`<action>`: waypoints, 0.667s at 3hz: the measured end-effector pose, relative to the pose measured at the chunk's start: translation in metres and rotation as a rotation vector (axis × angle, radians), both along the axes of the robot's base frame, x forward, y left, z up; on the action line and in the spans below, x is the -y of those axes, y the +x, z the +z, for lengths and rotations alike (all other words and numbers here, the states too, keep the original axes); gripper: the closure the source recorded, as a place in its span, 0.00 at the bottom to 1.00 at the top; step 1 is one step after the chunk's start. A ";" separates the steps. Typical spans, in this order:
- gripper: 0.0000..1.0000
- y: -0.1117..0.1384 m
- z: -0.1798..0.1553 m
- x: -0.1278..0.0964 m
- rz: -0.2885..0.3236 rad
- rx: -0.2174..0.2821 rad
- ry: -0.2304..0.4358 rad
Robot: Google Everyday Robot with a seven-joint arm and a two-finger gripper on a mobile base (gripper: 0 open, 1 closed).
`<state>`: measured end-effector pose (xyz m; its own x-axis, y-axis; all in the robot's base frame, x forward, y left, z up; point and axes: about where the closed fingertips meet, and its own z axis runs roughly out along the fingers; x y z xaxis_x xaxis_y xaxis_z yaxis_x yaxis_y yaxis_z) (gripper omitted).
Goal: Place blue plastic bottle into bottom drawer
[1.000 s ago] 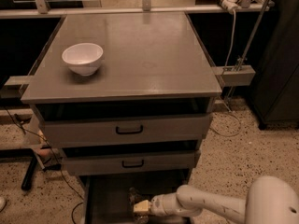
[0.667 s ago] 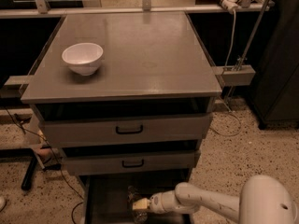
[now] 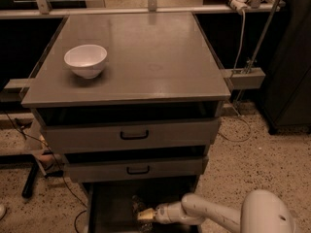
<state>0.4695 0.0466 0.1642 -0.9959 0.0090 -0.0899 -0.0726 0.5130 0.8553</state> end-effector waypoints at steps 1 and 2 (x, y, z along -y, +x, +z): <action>1.00 0.000 0.000 0.000 0.000 0.000 0.000; 0.86 0.000 0.000 0.000 0.000 0.000 0.000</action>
Offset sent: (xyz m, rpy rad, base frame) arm 0.0000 0.0000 0.0000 0.0000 0.0000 0.0000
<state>0.4694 0.0466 0.1642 -0.9959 0.0090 -0.0899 -0.0726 0.5129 0.8554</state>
